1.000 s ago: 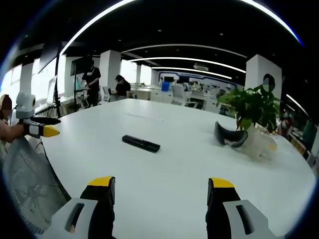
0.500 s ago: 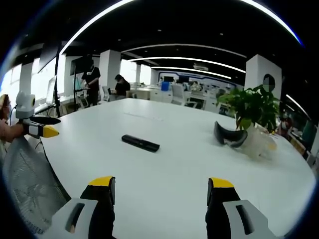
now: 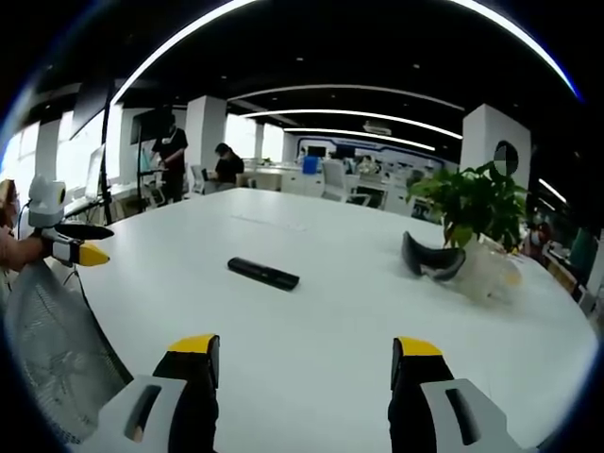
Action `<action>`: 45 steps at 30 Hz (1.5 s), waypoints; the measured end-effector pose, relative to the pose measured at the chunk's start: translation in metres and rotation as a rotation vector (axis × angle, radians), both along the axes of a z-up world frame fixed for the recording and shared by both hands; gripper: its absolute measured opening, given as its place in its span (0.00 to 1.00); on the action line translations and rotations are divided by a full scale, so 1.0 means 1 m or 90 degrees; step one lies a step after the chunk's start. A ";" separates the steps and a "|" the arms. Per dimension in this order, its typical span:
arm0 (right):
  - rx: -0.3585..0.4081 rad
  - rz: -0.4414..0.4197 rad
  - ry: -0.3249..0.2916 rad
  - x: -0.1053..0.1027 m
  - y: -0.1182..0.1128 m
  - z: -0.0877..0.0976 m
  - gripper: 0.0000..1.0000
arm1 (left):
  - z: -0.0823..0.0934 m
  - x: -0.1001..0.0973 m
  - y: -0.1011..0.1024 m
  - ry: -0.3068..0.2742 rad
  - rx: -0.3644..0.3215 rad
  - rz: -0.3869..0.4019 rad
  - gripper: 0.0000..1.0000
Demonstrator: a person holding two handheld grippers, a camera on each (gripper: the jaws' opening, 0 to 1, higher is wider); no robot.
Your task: Press the specified remote control buttons in sequence, fully releasing each button before pressing the next.
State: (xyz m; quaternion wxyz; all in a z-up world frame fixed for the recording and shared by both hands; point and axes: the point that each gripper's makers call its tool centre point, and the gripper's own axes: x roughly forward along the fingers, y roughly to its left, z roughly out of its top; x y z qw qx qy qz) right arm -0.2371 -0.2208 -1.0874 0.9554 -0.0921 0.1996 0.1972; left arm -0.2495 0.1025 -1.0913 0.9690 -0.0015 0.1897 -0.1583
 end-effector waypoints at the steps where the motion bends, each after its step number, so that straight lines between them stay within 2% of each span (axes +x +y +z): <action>1: -0.002 0.000 -0.001 0.000 0.000 0.000 0.73 | 0.000 0.000 0.000 0.002 -0.001 0.000 0.92; 7: 0.017 0.002 -0.008 0.000 0.000 0.004 0.72 | 0.000 0.001 0.002 0.003 -0.011 0.006 0.92; 11: 0.036 0.018 -0.018 0.000 0.006 0.008 0.72 | 0.007 0.000 -0.006 -0.012 -0.050 -0.011 0.93; 15: 0.035 0.041 -0.008 -0.002 0.011 0.005 0.73 | 0.003 -0.001 -0.009 0.001 -0.051 -0.022 0.94; 17: 0.038 0.048 -0.008 -0.004 0.014 0.005 0.72 | 0.009 -0.004 -0.019 -0.011 -0.072 -0.052 0.95; 18: 0.044 0.050 -0.008 -0.005 0.014 0.004 0.71 | 0.022 -0.010 -0.032 -0.035 -0.115 -0.089 0.95; 19: 0.052 0.046 0.000 -0.006 0.014 0.001 0.72 | 0.029 -0.015 -0.038 -0.073 -0.126 -0.117 0.94; 20: 0.065 0.035 0.045 -0.011 0.012 -0.011 0.73 | 0.018 -0.021 -0.041 -0.052 -0.115 -0.129 0.95; 21: 0.065 0.033 0.044 -0.009 0.011 -0.012 0.73 | 0.001 -0.027 -0.040 0.024 -0.106 -0.119 0.96; 22: 0.061 0.031 0.030 -0.007 0.008 -0.007 0.71 | -0.009 -0.030 -0.041 0.071 -0.092 -0.123 0.97; 24: 0.077 0.039 0.010 -0.007 0.011 0.000 0.68 | -0.015 -0.028 -0.042 0.082 -0.061 -0.135 0.95; 26: 0.064 0.046 0.005 -0.007 0.013 0.000 0.68 | -0.008 -0.026 -0.046 0.074 -0.056 -0.137 0.95; 28: 0.019 0.046 -0.011 -0.007 0.012 0.001 0.66 | -0.002 -0.023 -0.050 0.081 -0.043 -0.153 0.91; 29: -0.009 0.052 -0.033 -0.006 0.014 0.005 0.65 | 0.001 -0.023 -0.058 0.090 -0.032 -0.188 0.87; 31: -0.024 0.066 -0.053 -0.006 0.018 0.009 0.65 | 0.000 -0.014 -0.058 0.102 0.032 -0.212 0.87; 33: -0.014 0.073 -0.043 -0.007 0.020 0.007 0.62 | -0.008 -0.006 -0.065 0.141 0.087 -0.266 0.88; 35: 0.006 0.072 -0.027 -0.007 0.018 0.004 0.59 | -0.012 0.008 -0.069 0.153 0.154 -0.304 0.87; 36: 0.014 0.066 -0.026 -0.006 0.016 0.004 0.59 | -0.015 0.014 -0.072 0.161 0.166 -0.316 0.86; 40: 0.029 0.039 -0.019 -0.003 0.009 0.002 0.63 | -0.028 0.036 -0.084 0.213 0.164 -0.345 0.86; 45: 0.034 0.025 -0.010 -0.003 0.004 0.000 0.63 | -0.042 0.052 -0.101 0.285 0.151 -0.390 0.84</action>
